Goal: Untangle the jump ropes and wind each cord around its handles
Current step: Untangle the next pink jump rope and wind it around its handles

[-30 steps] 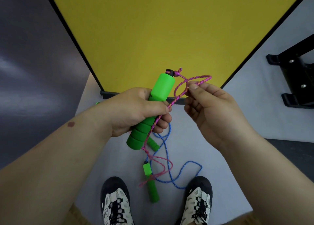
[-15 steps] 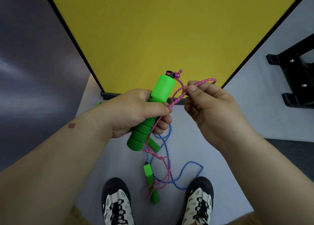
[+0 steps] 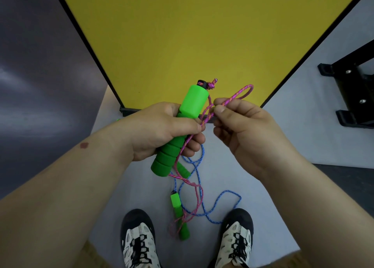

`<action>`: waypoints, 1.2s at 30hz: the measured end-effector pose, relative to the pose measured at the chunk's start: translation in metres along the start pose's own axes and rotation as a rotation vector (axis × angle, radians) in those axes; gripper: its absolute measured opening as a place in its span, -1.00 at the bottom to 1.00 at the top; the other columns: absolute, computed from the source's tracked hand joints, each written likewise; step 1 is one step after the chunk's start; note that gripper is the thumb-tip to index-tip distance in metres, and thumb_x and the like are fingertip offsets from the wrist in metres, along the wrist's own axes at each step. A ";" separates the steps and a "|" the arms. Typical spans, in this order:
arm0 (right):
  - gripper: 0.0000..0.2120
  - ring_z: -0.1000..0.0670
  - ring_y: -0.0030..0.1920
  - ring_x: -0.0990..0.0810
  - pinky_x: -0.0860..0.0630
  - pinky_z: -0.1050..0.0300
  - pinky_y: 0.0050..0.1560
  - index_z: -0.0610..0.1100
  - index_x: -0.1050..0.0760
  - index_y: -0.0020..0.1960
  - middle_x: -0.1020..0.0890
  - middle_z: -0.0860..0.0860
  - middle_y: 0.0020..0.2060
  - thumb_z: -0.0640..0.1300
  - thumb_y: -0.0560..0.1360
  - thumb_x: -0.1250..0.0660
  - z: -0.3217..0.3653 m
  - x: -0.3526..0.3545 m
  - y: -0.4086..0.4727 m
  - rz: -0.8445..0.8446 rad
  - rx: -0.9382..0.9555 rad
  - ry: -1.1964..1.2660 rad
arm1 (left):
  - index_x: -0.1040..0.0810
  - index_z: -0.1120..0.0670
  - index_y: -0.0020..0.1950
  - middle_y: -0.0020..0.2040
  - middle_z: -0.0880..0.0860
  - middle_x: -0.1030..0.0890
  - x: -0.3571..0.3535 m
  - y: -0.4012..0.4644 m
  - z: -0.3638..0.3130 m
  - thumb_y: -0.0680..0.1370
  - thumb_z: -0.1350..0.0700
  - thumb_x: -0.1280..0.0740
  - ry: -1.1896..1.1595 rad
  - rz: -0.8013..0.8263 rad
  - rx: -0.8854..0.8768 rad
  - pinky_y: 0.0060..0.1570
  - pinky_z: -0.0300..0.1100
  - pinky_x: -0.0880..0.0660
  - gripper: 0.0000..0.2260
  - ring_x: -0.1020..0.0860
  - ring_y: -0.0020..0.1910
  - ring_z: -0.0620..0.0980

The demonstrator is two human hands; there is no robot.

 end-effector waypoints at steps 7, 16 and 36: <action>-0.94 0.06 -0.30 -0.55 -0.54 0.18 -0.19 -0.19 -0.62 0.00 -0.63 -0.03 -0.21 -0.24 0.55 -0.39 0.002 0.009 0.002 -0.075 0.004 0.106 | -0.53 0.17 -0.05 -0.24 0.11 -0.65 0.000 0.000 0.000 0.60 0.26 -0.32 0.003 0.007 -0.006 -0.20 -0.08 -0.59 -0.96 -0.59 -0.28 0.02; -0.78 0.02 -0.28 -0.51 -0.51 0.17 -0.19 -0.41 -0.54 0.09 -0.55 -0.19 -0.20 -0.26 0.54 -0.39 -0.005 -0.006 -0.003 0.025 -0.003 -0.030 | -0.55 0.15 -0.09 -0.26 0.11 -0.65 0.000 0.000 0.000 0.59 0.25 -0.32 -0.006 0.002 -0.004 -0.24 -0.12 -0.61 -0.93 -0.59 -0.31 0.00; -0.96 0.03 -0.25 -0.56 -0.55 0.19 -0.17 -0.19 -0.61 -0.05 -0.63 -0.05 -0.25 -0.26 0.54 -0.38 -0.002 -0.006 -0.001 0.063 -0.025 -0.041 | -0.55 0.16 -0.09 -0.25 0.11 -0.66 0.000 -0.002 -0.001 0.59 0.25 -0.33 0.001 -0.010 0.000 -0.21 -0.11 -0.61 -0.93 -0.60 -0.30 0.01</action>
Point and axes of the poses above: each hand's wrist, its own y-axis towards the middle knuckle, its own x-axis out of the back of the hand, z = x × y, the point moved 8 cm from there along y, towards the middle knuckle
